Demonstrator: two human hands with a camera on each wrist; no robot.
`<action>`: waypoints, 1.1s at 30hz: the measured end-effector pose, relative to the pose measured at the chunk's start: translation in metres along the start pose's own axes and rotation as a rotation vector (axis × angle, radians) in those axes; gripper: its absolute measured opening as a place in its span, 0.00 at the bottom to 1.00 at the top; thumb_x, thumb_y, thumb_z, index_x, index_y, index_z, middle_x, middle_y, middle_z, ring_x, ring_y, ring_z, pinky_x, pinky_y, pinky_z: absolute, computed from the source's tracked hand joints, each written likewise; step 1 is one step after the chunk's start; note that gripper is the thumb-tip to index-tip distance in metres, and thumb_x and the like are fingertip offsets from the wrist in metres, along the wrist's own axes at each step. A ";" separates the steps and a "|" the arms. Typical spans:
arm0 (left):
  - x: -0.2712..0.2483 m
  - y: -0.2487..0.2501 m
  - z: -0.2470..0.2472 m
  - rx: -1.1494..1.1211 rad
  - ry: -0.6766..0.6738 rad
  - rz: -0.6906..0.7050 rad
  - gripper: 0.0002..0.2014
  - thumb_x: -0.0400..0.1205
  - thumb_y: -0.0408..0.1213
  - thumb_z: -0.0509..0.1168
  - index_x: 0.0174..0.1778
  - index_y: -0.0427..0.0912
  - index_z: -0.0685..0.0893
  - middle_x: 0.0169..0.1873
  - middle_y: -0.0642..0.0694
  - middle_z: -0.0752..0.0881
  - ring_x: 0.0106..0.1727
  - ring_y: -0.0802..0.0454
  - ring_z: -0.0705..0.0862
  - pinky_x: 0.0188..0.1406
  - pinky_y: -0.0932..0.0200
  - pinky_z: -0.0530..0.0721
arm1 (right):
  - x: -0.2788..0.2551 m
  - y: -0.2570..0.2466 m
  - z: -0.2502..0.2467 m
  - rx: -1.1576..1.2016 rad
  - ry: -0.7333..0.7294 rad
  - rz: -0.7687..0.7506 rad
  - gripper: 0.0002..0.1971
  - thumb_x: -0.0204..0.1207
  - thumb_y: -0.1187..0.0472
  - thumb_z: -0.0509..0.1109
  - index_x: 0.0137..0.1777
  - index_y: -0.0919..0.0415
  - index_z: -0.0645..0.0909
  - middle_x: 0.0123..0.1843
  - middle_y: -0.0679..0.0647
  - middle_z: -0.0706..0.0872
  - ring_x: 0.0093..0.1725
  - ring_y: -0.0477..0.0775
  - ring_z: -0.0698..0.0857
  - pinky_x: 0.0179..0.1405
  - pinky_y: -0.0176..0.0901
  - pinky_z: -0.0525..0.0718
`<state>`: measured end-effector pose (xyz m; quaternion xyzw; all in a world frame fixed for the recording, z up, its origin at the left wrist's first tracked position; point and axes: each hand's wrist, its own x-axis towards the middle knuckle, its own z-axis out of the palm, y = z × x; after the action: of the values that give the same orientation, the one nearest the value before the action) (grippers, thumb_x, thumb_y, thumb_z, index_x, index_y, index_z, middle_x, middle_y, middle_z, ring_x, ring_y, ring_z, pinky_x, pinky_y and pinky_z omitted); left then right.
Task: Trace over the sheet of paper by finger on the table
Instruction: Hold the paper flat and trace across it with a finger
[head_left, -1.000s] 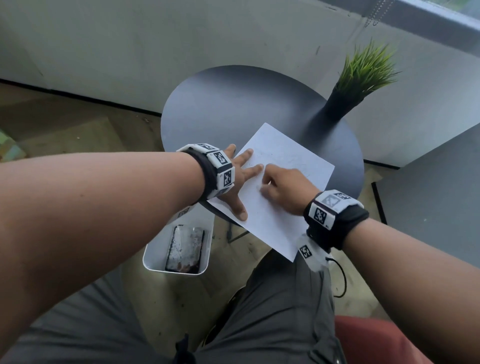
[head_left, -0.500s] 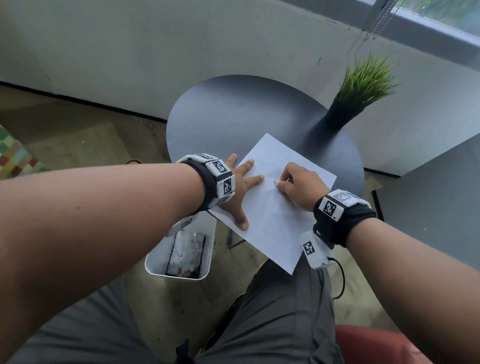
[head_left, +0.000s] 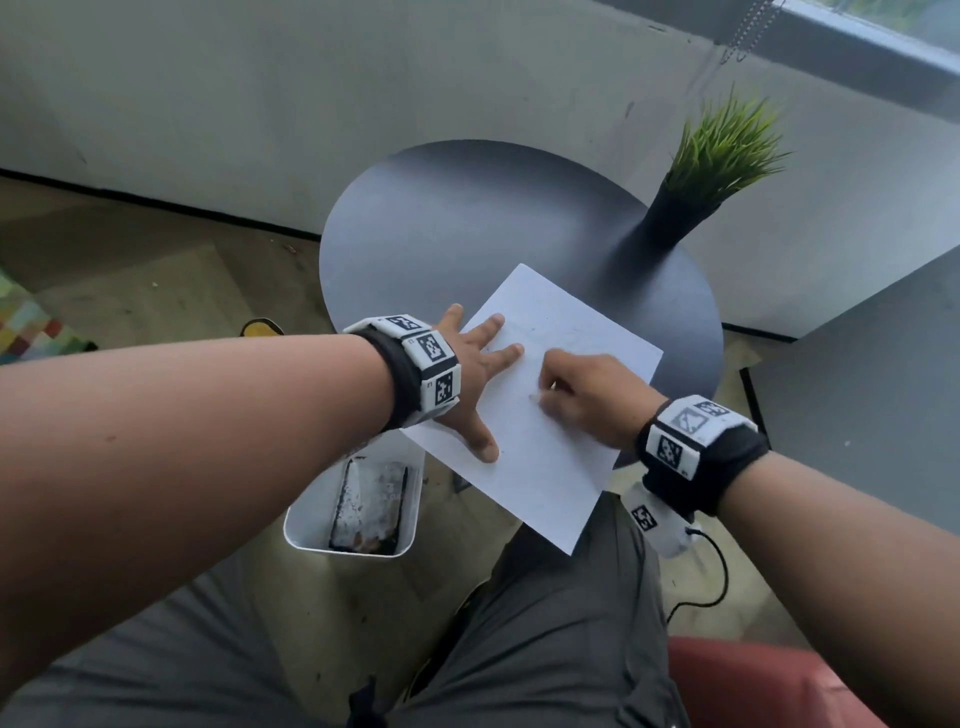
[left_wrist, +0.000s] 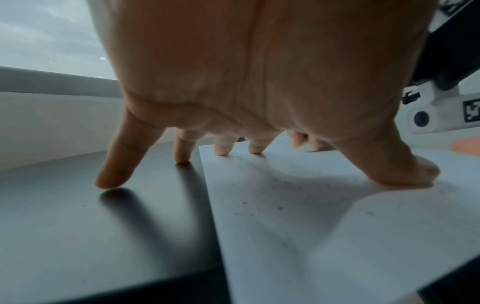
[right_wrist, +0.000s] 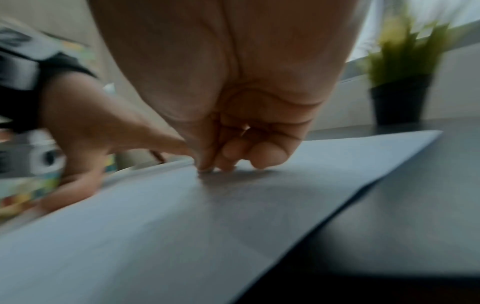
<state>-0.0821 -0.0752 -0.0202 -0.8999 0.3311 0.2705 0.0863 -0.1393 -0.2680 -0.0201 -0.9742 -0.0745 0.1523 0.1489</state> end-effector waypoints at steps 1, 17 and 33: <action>0.002 -0.001 0.000 -0.008 -0.001 -0.006 0.66 0.61 0.81 0.70 0.86 0.67 0.35 0.88 0.55 0.32 0.88 0.33 0.38 0.73 0.18 0.62 | 0.004 0.005 -0.001 0.026 0.070 0.084 0.05 0.79 0.54 0.67 0.48 0.54 0.76 0.45 0.52 0.83 0.48 0.59 0.81 0.49 0.50 0.81; 0.006 0.002 -0.001 -0.028 -0.045 -0.019 0.67 0.62 0.77 0.73 0.86 0.67 0.33 0.87 0.49 0.30 0.85 0.25 0.32 0.78 0.18 0.57 | -0.022 -0.027 0.019 -0.049 -0.084 -0.189 0.06 0.81 0.56 0.62 0.45 0.57 0.70 0.41 0.53 0.81 0.41 0.59 0.78 0.40 0.51 0.78; 0.007 -0.001 0.004 -0.025 -0.025 -0.005 0.66 0.62 0.78 0.72 0.86 0.68 0.34 0.88 0.50 0.31 0.86 0.28 0.32 0.78 0.20 0.58 | 0.001 -0.017 0.011 0.002 -0.030 0.055 0.06 0.81 0.52 0.62 0.49 0.53 0.70 0.49 0.58 0.84 0.47 0.61 0.81 0.47 0.52 0.80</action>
<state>-0.0782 -0.0769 -0.0276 -0.8982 0.3244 0.2855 0.0799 -0.1436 -0.2491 -0.0255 -0.9733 -0.0500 0.1711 0.1445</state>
